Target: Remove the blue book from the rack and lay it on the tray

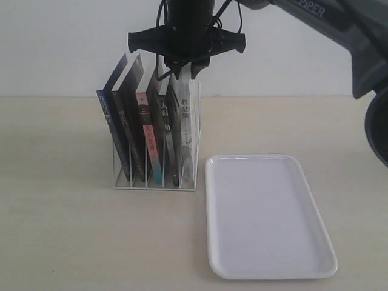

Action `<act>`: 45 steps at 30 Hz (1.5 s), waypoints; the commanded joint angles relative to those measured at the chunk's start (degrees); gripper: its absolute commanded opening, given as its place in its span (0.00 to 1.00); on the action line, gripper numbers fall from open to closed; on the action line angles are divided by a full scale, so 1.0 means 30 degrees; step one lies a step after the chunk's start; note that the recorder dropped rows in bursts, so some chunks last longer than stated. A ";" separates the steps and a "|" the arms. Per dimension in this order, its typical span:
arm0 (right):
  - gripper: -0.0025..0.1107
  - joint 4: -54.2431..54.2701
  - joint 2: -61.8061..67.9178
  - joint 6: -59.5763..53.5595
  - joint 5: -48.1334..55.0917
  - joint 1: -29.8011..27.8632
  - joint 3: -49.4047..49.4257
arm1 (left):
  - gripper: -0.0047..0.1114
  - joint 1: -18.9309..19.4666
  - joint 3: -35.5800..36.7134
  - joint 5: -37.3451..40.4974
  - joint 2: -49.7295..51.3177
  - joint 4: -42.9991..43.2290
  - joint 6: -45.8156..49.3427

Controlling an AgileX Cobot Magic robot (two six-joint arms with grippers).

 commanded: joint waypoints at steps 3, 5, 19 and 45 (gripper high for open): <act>0.07 -0.0408 -0.0268 0.0114 -0.0649 0.0005 0.0071 | 0.08 0.0042 0.0068 -0.0027 -0.0061 0.0000 -0.0127; 0.07 -0.0586 -0.0300 0.0162 -0.0649 0.0005 0.0071 | 0.08 0.0042 0.0068 -0.0027 -0.0061 0.0000 -0.0127; 0.55 -0.1404 -0.1091 -0.0181 -0.0649 0.0005 0.0071 | 0.08 0.0042 0.0068 -0.0027 -0.0061 0.0000 -0.0127; 0.28 0.3083 -0.2157 -0.1976 -0.1376 0.0410 0.0071 | 0.08 0.0042 0.0068 -0.0027 -0.0061 0.0000 -0.0127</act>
